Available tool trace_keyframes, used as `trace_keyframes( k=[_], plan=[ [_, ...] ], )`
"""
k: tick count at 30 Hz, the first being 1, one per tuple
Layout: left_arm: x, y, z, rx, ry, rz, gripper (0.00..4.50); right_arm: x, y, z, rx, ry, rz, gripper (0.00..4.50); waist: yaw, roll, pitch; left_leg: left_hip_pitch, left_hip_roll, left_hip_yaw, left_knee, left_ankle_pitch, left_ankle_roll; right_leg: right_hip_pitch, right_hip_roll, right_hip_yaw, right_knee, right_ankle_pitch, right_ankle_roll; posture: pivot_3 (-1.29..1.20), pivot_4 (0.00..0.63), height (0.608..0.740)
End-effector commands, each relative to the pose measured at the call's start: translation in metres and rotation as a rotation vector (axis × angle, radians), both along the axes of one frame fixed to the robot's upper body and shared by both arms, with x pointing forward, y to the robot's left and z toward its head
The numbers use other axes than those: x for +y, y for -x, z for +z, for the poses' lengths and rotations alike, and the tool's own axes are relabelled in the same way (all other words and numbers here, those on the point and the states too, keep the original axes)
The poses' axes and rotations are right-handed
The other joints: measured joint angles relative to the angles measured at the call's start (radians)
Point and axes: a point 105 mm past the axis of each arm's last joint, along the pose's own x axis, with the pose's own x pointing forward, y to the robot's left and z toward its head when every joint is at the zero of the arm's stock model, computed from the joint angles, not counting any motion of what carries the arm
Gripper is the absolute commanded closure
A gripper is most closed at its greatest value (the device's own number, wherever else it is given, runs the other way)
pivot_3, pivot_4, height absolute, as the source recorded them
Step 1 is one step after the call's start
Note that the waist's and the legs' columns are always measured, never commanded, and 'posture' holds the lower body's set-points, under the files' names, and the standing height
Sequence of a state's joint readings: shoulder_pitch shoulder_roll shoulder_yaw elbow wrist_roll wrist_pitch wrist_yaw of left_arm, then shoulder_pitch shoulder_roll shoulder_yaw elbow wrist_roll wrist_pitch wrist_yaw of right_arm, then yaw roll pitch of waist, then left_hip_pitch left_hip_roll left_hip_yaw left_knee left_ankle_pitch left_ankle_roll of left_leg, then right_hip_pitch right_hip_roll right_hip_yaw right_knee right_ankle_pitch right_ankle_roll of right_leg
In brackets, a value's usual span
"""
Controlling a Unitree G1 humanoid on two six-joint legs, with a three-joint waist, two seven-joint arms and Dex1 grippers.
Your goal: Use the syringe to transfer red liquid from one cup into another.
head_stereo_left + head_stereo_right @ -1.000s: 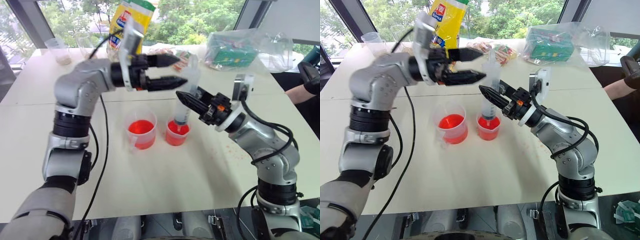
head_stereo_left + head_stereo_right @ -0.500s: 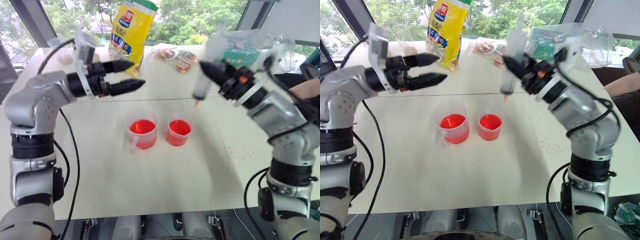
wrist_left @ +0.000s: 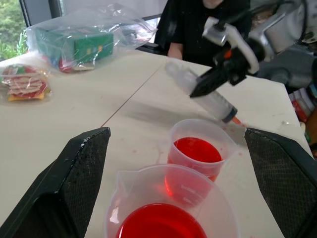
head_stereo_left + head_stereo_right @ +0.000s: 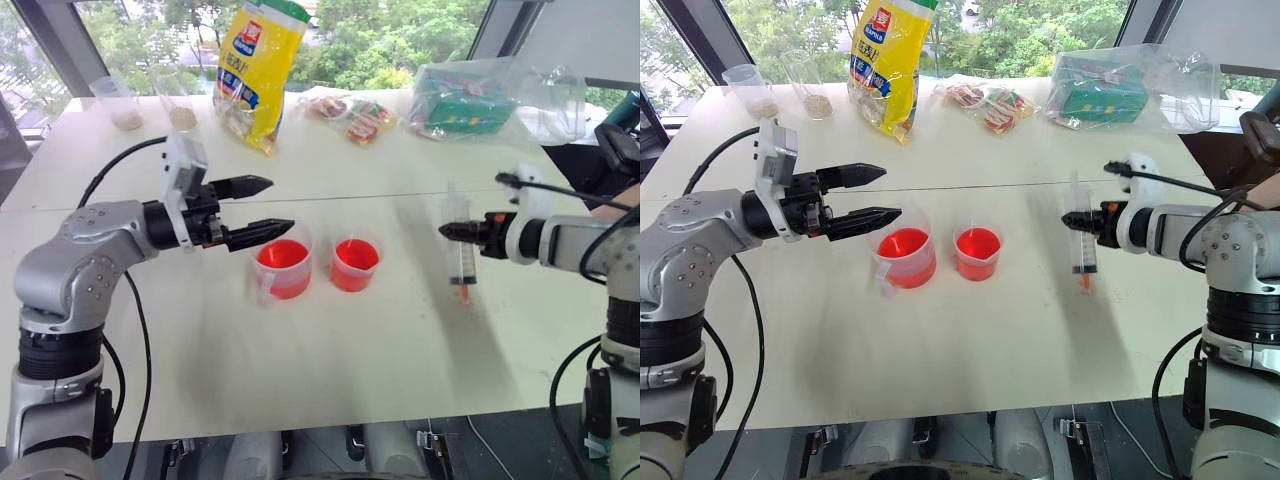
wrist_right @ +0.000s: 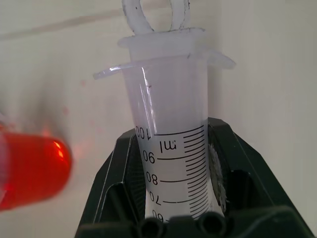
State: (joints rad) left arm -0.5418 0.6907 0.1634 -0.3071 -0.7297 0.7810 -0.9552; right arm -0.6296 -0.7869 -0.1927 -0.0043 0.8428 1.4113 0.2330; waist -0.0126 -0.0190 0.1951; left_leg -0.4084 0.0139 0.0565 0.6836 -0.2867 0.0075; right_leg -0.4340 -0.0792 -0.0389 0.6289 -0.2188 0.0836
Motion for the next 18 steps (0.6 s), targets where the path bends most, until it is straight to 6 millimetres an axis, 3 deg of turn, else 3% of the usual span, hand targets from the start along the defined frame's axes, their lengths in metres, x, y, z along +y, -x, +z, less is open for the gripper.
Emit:
trace_keyframes(
  k=[1, 4, 10, 13, 18],
  plan=[
    [-0.002, 0.009, 0.006, -0.021, -0.005, -0.027, 0.06, -0.006, -0.003, -0.006, 0.019, 0.01, -0.014, 3.16, 0.001, 0.0, 0.0, 0.0, 0.0, 0.0, 0.0, 0.0, 0.0, 0.0, 0.0, 0.0, 0.0, 0.0, 0.0, 0.0, 0.15, 0.74],
    [-0.005, 0.012, 0.003, -0.007, -0.013, -0.041, 0.06, -0.01, -0.006, -0.021, 0.054, 0.015, -0.032, 3.16, 0.001, -0.001, 0.0, 0.0, 0.0, 0.0, 0.0, 0.0, 0.0, 0.0, 0.0, 0.0, 0.0, 0.0, 0.0, 0.0, 0.15, 0.74],
    [-0.01, 0.015, 0.0, 0.016, -0.011, -0.061, 0.0, -0.008, -0.007, -0.021, 0.042, 0.0, -0.015, 0.17, 0.002, -0.001, -0.001, 0.0, 0.0, 0.0, 0.0, 0.0, 0.0, 0.001, 0.0, 0.0, 0.0, 0.0, 0.0, 0.0, 0.15, 0.74],
    [-0.01, 0.016, -0.001, 0.03, -0.005, -0.064, 0.0, -0.007, -0.004, -0.012, 0.01, 0.011, 0.007, 0.03, 0.002, -0.001, -0.001, 0.0, 0.0, 0.0, 0.0, 0.0, 0.0, 0.001, 0.0, 0.0, 0.0, 0.0, 0.0, 0.0, 0.15, 0.74],
    [-0.008, 0.018, -0.003, 0.048, -0.018, -0.066, 0.0, 0.008, 0.009, 0.028, -0.141, 0.052, 0.139, 0.03, 0.002, 0.0, 0.0, 0.0, 0.0, -0.001, 0.0, 0.0, 0.0, 0.0, 0.0, 0.0, 0.0, 0.0, 0.0, 0.0, 0.15, 0.74]
  ],
)
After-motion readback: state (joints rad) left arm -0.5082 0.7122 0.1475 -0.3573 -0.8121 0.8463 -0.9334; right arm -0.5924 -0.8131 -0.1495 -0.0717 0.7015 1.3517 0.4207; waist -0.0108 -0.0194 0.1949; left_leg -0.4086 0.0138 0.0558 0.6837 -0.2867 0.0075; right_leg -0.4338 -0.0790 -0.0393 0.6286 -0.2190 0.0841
